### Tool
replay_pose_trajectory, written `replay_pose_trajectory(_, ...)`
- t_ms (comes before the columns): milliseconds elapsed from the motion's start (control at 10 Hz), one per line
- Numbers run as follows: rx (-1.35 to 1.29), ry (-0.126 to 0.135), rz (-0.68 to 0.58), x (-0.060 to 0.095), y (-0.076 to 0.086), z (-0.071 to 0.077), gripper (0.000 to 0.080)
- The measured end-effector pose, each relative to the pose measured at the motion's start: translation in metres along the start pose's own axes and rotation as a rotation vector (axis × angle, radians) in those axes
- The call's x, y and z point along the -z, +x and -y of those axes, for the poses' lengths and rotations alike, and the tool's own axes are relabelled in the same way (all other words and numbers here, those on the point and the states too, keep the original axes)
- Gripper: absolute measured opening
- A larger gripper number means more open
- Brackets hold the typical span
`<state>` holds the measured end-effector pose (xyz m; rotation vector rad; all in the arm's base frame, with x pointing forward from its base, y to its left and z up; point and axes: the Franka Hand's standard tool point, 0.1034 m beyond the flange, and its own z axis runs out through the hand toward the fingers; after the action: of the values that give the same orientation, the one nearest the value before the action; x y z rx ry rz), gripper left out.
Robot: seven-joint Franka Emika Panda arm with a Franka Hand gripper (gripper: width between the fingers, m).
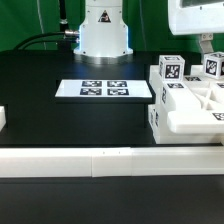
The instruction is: Assemble chair
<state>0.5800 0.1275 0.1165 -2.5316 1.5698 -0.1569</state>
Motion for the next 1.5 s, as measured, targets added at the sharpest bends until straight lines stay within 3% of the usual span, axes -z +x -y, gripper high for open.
replay_pose_trajectory(100, 0.015, -0.002, 0.002, 0.0001, -0.0005, 0.0001, 0.0506)
replay_pose_trajectory(200, 0.085, -0.002, 0.001, 0.0, -0.0003, -0.0001, 0.0618)
replay_pose_trajectory(500, 0.364, -0.023, 0.01, 0.0003, -0.0011, -0.001, 0.0648)
replay_pose_trajectory(1100, 0.94, -0.092, 0.007, 0.0039, -0.0002, 0.003, 0.0649)
replay_pose_trajectory(1400, 1.09, -0.095, 0.002, 0.0018, 0.0057, -0.0012, 0.0649)
replay_pose_trajectory(1500, 1.09, -0.095, 0.001, 0.0017, 0.0062, -0.0014, 0.0526)
